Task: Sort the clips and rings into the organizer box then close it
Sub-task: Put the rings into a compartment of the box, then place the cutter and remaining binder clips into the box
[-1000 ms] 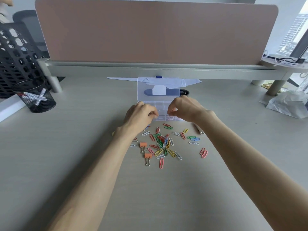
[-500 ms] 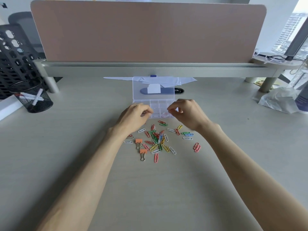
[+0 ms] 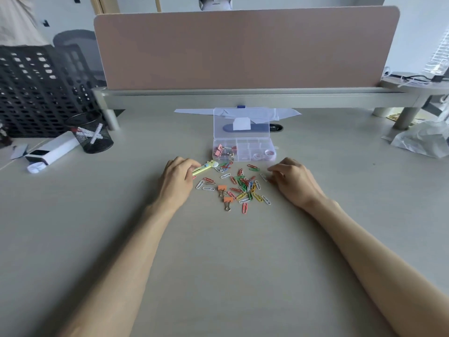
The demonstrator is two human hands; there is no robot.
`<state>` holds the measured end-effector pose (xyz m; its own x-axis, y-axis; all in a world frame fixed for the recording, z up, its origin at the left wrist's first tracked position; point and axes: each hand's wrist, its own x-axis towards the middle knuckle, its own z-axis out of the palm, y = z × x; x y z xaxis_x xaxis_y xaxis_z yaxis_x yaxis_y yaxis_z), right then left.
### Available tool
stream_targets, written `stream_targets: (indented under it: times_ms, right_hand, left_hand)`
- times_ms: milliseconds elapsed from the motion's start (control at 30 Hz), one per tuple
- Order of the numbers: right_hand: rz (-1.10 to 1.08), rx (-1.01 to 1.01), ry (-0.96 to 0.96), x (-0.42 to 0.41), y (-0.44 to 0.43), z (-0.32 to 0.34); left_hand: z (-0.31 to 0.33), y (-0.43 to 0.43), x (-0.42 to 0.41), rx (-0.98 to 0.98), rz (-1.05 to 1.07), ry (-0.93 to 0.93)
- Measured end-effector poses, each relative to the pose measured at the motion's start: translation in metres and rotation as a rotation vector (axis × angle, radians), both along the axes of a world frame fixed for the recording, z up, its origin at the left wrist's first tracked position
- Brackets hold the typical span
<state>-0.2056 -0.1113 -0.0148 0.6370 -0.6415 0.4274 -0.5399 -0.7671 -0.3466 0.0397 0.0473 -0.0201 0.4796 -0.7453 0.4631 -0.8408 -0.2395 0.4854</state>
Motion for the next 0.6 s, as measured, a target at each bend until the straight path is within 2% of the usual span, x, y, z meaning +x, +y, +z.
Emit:
stream_targets:
  times_ms: [100,200,267,500,600]
  right_hand:
    - [-0.165,-0.074,-0.076,-0.004,-0.001,-0.001]
    - [-0.34,0.03,0.068,-0.007,-0.005,0.0]
    - [-0.325,0.072,0.07,-0.007,-0.006,-0.002]
    - [-0.134,0.294,-0.189,-0.006,0.0,0.007]
    - [-0.15,0.27,-0.164,-0.006,-0.003,0.006]
  left_hand:
    - [-0.005,0.003,0.001,-0.023,0.006,0.027]
    - [-0.006,-0.001,-0.001,-0.014,0.001,0.008]
    - [-0.007,-0.003,-0.001,0.0,0.004,-0.008]
    - [-0.011,-0.006,0.001,0.033,0.025,-0.037]
    - [-0.01,-0.003,0.003,0.027,0.032,-0.017]
